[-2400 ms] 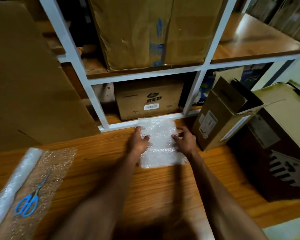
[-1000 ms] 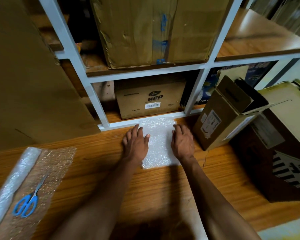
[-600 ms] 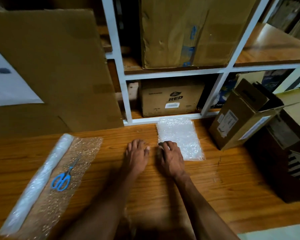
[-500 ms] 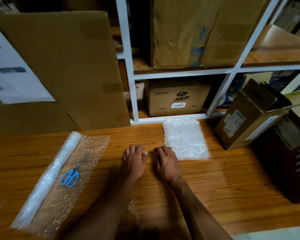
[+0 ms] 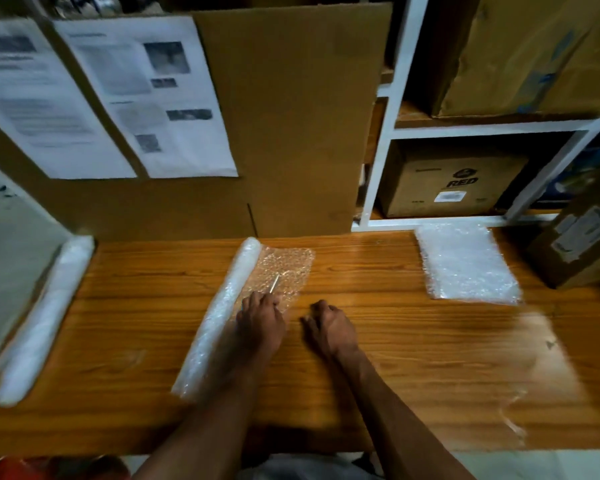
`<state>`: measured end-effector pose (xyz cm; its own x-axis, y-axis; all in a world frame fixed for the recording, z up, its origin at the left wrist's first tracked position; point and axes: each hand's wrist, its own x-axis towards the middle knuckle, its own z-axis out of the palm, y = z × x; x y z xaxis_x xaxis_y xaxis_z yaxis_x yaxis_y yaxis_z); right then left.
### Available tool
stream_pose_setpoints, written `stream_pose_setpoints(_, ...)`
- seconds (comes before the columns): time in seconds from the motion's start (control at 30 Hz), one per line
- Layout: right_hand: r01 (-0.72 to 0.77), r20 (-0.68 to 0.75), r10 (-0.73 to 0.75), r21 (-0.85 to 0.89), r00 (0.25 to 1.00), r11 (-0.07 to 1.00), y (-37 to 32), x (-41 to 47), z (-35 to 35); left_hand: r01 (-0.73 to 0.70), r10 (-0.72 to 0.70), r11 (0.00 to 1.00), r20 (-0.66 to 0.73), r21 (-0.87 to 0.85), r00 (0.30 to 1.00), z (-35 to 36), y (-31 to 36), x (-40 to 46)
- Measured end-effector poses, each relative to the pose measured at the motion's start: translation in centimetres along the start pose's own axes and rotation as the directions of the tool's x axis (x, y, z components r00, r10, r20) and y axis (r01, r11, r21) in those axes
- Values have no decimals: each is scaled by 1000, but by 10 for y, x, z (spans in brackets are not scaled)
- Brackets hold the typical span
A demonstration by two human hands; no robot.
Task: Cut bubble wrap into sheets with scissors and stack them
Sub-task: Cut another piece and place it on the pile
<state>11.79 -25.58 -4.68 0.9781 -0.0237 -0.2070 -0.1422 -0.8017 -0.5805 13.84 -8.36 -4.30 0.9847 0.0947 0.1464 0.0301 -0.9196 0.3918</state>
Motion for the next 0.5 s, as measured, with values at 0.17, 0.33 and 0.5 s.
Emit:
stream_pose_setpoints(0.17,-184,47,188,-63,981,981,-48,-3,35,8,-10,1000,99,24,995,-17,-63,5)
stream_pose_setpoints(0.33,-277,58,287,-138,956,951,-82,-4,62,-27,-11,986,232,162,973,-34,-68,13)
stream_pose_setpoints(0.5,-353,32,362,-157,932,922,-85,-1,74,16,-67,985,299,171,952,-44,-62,24)
